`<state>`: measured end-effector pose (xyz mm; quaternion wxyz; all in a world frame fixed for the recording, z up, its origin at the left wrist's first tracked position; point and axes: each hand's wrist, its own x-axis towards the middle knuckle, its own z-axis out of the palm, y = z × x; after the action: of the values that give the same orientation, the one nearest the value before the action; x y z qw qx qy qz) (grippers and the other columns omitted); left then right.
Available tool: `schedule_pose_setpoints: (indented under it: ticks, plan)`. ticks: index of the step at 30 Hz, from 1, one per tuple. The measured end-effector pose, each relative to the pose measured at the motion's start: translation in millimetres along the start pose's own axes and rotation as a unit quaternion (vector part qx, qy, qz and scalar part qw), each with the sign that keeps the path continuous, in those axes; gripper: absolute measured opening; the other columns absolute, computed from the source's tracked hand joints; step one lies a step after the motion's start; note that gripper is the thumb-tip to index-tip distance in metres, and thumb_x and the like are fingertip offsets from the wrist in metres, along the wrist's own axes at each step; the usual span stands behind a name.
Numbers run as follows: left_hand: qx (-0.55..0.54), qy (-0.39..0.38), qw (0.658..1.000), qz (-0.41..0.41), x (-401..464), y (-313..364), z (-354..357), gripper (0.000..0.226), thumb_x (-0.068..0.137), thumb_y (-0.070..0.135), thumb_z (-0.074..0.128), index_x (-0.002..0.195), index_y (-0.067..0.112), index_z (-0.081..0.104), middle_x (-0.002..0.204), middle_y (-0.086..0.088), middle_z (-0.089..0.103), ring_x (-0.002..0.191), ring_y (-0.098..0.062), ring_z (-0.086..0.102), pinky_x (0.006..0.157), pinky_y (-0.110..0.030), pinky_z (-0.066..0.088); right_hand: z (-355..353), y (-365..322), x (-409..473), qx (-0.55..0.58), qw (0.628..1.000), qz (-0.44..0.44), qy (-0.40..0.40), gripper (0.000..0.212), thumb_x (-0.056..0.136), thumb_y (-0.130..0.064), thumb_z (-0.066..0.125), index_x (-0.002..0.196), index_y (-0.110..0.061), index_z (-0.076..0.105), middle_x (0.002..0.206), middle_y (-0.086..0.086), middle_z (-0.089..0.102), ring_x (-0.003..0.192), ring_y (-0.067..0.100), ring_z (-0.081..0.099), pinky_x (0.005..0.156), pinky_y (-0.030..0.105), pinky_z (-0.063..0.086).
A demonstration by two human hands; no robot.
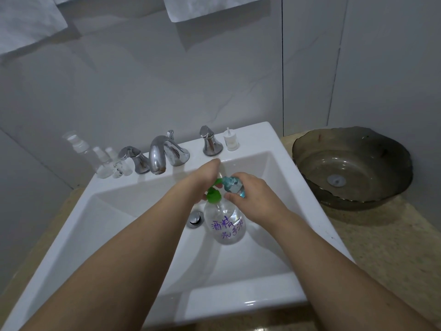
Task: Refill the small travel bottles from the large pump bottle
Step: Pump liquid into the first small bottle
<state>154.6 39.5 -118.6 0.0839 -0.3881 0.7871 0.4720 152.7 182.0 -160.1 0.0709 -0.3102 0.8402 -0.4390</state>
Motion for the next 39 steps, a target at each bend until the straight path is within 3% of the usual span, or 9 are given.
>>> schedule_pose_setpoints:
  ticks: [5,8,11,15,27,31,39]
  plan:
    - [-0.006,0.008,1.0,0.008,7,1,6,0.047,0.098,0.051,0.028,0.085,0.014,0.053,0.084,-0.007,0.058,0.086,-0.028,0.053,0.093,-0.039,0.046,2,2,2,-0.009,1.0,-0.007,0.004,0.042,0.089,-0.034,0.064,0.126,-0.017,0.052,0.116,0.001,0.056,0.103,0.017,0.052,0.085,0.028,0.041]
    - [-0.003,0.011,1.0,0.008,7,1,8,0.046,0.097,0.052,0.029,0.085,0.014,0.052,0.084,-0.007,0.058,0.088,-0.029,0.054,0.098,-0.04,0.046,2,2,2,-0.012,1.0,-0.006,0.006,0.044,0.089,-0.034,0.064,0.127,-0.017,0.051,0.116,0.001,0.055,0.104,0.017,0.052,0.087,0.029,0.042]
    - [-0.014,0.01,1.0,0.01,11,-4,9,0.046,0.096,0.051,0.031,0.096,0.012,0.056,0.082,-0.007,0.058,0.078,-0.025,0.052,0.077,-0.031,0.045,3,3,2,-0.017,1.0,-0.009,0.004,0.045,0.088,-0.035,0.065,0.127,-0.017,0.052,0.116,0.0,0.055,0.104,0.017,0.052,0.086,0.026,0.041]
    - [-0.023,0.01,1.0,0.01,7,-5,11,0.041,0.099,0.047,0.031,0.081,0.016,0.05,0.077,-0.007,0.054,0.066,-0.02,0.046,0.059,-0.027,0.035,4,4,2,-0.021,1.0,-0.007,-0.002,0.044,0.087,-0.035,0.065,0.126,-0.018,0.053,0.116,0.0,0.056,0.105,0.017,0.052,0.085,0.025,0.04]
    - [-0.029,0.007,0.999,0.026,4,0,2,0.047,0.099,0.049,0.03,0.097,0.01,0.055,0.095,-0.012,0.058,0.079,-0.024,0.051,0.068,-0.03,0.04,2,1,0,-0.001,1.0,-0.003,0.002,0.039,0.089,-0.033,0.064,0.123,-0.017,0.053,0.104,-0.005,0.05,0.094,0.012,0.048,0.079,0.024,0.038]
    - [-0.031,0.007,0.999,0.021,5,-2,1,0.047,0.099,0.05,0.029,0.1,0.011,0.055,0.088,-0.009,0.06,0.086,-0.027,0.054,0.079,-0.033,0.044,3,1,-1,0.0,1.0,0.01,-0.019,0.039,0.091,-0.035,0.061,0.124,-0.017,0.051,0.104,-0.004,0.052,0.097,0.014,0.051,0.078,0.025,0.037]
    - [-0.013,-0.005,1.0,0.013,3,1,3,0.047,0.099,0.052,0.03,0.104,0.012,0.054,0.083,-0.006,0.057,0.077,-0.021,0.051,0.064,-0.028,0.04,1,-1,0,0.005,1.0,0.007,-0.011,0.039,0.091,-0.035,0.062,0.124,-0.018,0.051,0.107,-0.002,0.055,0.097,0.016,0.054,0.081,0.028,0.043]
